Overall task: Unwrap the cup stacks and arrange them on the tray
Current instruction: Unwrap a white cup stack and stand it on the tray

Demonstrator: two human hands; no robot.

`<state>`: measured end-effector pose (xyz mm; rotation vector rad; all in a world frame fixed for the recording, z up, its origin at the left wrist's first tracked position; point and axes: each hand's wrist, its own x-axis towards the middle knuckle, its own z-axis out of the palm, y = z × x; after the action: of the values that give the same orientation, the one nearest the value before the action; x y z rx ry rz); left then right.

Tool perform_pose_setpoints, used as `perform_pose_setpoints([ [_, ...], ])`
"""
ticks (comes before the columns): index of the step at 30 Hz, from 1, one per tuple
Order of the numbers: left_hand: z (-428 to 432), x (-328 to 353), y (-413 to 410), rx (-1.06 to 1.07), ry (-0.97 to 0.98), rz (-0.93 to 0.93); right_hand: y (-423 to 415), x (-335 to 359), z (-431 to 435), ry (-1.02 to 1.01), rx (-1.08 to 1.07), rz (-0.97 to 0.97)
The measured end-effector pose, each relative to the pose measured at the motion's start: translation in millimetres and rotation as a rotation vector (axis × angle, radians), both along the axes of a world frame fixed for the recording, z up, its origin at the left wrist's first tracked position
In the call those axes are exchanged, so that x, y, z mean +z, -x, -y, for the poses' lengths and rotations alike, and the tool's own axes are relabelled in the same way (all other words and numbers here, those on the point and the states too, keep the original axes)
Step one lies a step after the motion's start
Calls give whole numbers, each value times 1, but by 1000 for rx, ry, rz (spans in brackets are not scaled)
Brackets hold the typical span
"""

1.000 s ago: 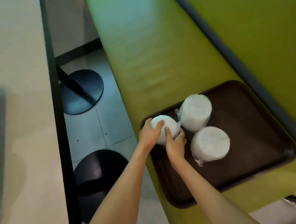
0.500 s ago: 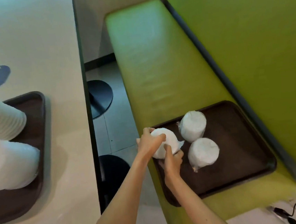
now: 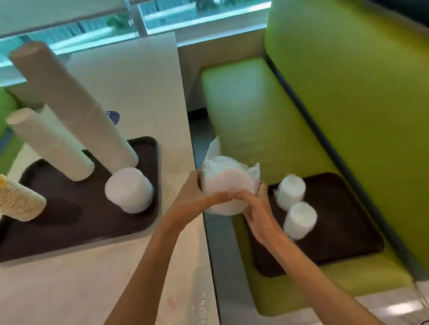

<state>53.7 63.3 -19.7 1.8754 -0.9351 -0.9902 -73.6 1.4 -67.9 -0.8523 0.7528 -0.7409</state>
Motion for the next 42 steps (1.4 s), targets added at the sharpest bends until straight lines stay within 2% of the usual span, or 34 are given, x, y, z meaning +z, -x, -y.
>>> perform_pose_setpoints([
  [7, -95, 31, -44, 70, 87, -55, -34, 41, -71, 43, 152, -10],
  [12, -173, 49, -93, -110, 45, 85, -92, 85, -112, 427, 324, -392],
  [15, -213, 53, -122, -184, 20, 184, -138, 98, -153, 489, 442, -633],
  [20, -266, 42, -158, -160, 33, 222, -183, 100, -212, 647, 277, -606],
  [23, -286, 32, -170, -103, 15, 264, -199, 109, -232, 853, 159, -737],
  [26, -297, 28, -176, -8, 32, 342, -215, 118, -245, 986, 203, -873],
  [29, -300, 27, -176, 71, 64, 431, -222, 120, -247, 873, 260, -890],
  [37, -300, 16, -173, 122, 58, 533, -229, 124, -239, 364, 390, -627],
  [40, -299, 10, -176, 111, 33, 509, -233, 136, -230, 168, 303, -439],
  [42, -303, 4, -177, 121, 38, 476, -229, 153, -219, 115, 205, -307],
])
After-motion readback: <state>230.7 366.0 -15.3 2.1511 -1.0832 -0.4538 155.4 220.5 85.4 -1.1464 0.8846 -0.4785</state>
